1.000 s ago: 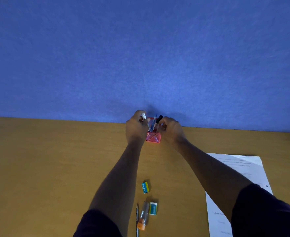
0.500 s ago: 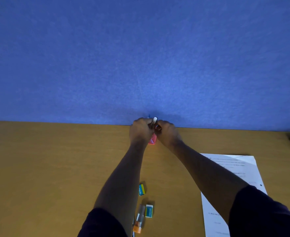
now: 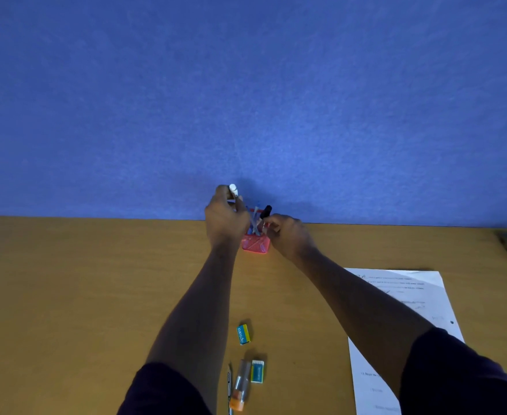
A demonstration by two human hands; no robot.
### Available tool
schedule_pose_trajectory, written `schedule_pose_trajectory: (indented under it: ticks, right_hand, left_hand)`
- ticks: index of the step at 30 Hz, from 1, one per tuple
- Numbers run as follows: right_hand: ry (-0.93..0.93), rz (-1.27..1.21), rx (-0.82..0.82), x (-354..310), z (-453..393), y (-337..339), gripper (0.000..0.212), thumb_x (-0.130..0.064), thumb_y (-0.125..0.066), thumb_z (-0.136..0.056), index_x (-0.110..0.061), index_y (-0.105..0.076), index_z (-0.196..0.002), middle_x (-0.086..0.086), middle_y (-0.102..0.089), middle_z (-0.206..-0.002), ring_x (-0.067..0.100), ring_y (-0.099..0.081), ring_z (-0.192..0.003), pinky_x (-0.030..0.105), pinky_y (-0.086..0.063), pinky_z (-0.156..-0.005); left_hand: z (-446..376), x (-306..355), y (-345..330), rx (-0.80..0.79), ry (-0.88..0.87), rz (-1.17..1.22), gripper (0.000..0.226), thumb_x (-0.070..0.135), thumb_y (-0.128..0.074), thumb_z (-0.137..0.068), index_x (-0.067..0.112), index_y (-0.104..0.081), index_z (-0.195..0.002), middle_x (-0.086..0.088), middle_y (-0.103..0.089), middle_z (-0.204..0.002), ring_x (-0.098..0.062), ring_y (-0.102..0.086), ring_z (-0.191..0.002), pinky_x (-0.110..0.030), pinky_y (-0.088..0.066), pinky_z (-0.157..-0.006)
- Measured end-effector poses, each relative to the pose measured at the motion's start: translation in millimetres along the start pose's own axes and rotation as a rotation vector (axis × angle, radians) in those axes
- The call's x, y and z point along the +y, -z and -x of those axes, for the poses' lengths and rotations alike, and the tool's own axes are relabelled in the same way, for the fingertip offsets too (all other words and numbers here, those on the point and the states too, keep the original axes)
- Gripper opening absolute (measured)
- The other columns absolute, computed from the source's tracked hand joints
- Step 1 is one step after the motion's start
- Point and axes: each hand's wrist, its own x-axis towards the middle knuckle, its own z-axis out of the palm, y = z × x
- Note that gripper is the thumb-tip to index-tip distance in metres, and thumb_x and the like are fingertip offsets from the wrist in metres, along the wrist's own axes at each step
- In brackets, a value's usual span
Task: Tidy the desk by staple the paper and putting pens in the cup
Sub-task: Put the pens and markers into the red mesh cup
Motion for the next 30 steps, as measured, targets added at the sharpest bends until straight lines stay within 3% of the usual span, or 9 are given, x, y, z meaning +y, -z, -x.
schedule_pose_trajectory:
  ticks: [5, 7, 10, 13, 16, 18, 21, 25, 30]
  right_hand:
    - [0.000, 0.018, -0.013, 2, -1, -2, 0.019, -0.028, -0.060, -0.097, -0.020, -0.069, -0.112, 0.002, -0.073, -0.104, 0.012, -0.066, -0.079, 0.023, -0.051, -0.059]
    - [-0.001, 0.015, -0.003, 2, 0, -2, 0.020, -0.028, -0.061, -0.096, -0.020, -0.069, -0.113, 0.003, -0.073, -0.104, 0.014, -0.068, -0.082, 0.030, -0.057, -0.066]
    - [-0.012, 0.007, 0.003, 4, 0, -2, 0.022, -0.029, -0.061, -0.095, -0.020, -0.069, -0.114, 0.002, -0.073, -0.104, 0.013, -0.067, -0.083, 0.028, -0.055, -0.066]
    - [-0.012, 0.007, -0.008, 6, -1, -3, 0.022, -0.030, -0.060, -0.095, -0.022, -0.069, -0.114, 0.001, -0.072, -0.103, 0.009, -0.063, -0.080, 0.022, -0.045, -0.060]
    - [-0.016, 0.012, -0.020, 6, 0, -3, 0.022, -0.030, -0.058, -0.097, -0.023, -0.068, -0.115, 0.001, -0.071, -0.105, 0.012, -0.065, -0.083, 0.029, -0.053, -0.065]
    - [-0.013, 0.021, -0.025, 7, 0, -3, 0.022, -0.030, -0.058, -0.097, -0.022, -0.068, -0.114, 0.001, -0.071, -0.104, 0.014, -0.065, -0.084, 0.032, -0.056, -0.068]
    - [0.005, 0.062, -0.025, 6, 0, -1, 0.022, -0.031, -0.059, -0.096, -0.020, -0.069, -0.112, 0.004, -0.070, -0.101, 0.017, -0.066, -0.083, 0.035, -0.056, -0.069]
    - [0.012, 0.098, -0.047, 5, 1, 1, 0.016, -0.026, -0.061, -0.094, -0.021, -0.071, -0.106, 0.005, -0.068, -0.096, 0.021, -0.066, -0.084, 0.030, -0.050, -0.064]
    - [0.020, 0.165, -0.081, 4, 5, 6, 0.035, -0.026, -0.062, -0.094, -0.027, -0.062, -0.129, 0.008, -0.063, -0.111, 0.024, -0.064, -0.096, 0.030, -0.050, -0.074]
  left_hand:
    - [-1, -7, 1, -0.062, 0.000, -0.032, 0.016, 0.014, -0.061, -0.093, 0.009, -0.061, -0.108, -0.007, -0.071, -0.091, -0.025, -0.068, -0.083, -0.043, -0.058, -0.065]
    - [3, -10, -1, -0.108, 0.008, -0.086, 0.016, 0.014, -0.060, -0.092, 0.009, -0.062, -0.108, -0.008, -0.071, -0.090, -0.027, -0.068, -0.081, -0.036, -0.055, -0.060]
    - [11, -16, -4, -0.169, 0.037, -0.179, 0.011, 0.015, -0.057, -0.092, 0.009, -0.063, -0.099, -0.009, -0.068, -0.079, -0.030, -0.065, -0.072, -0.026, -0.037, -0.053]
    - [10, -20, -5, -0.210, 0.070, -0.324, 0.015, 0.022, -0.057, -0.094, 0.011, -0.067, -0.094, -0.011, -0.071, -0.083, -0.035, -0.066, -0.078, -0.033, -0.046, -0.063]
    - [6, -17, -7, -0.233, 0.063, -0.273, 0.020, 0.026, -0.059, -0.096, 0.010, -0.070, -0.101, -0.011, -0.073, -0.092, -0.032, -0.068, -0.087, -0.041, -0.056, -0.074]
    - [6, -14, -8, -0.220, 0.067, -0.127, 0.019, 0.024, -0.063, -0.096, 0.008, -0.069, -0.105, -0.008, -0.074, -0.093, -0.025, -0.069, -0.086, -0.039, -0.057, -0.071]
    - [9, -14, -11, -0.226, 0.054, -0.095, 0.013, 0.018, -0.065, -0.094, 0.007, -0.070, -0.091, -0.008, -0.073, -0.081, -0.024, -0.067, -0.073, -0.035, -0.053, -0.060]
    - [12, -16, -14, -0.395, -0.010, -0.152, 0.020, 0.012, -0.057, -0.093, 0.009, -0.076, -0.100, -0.014, -0.075, -0.089, -0.030, -0.069, -0.080, -0.042, -0.057, -0.066]
    - [19, -26, -4, -0.396, 0.021, -0.106, 0.026, 0.010, -0.056, -0.090, 0.019, -0.076, -0.102, -0.002, -0.077, -0.091, -0.021, -0.070, -0.082, -0.036, -0.058, -0.070]
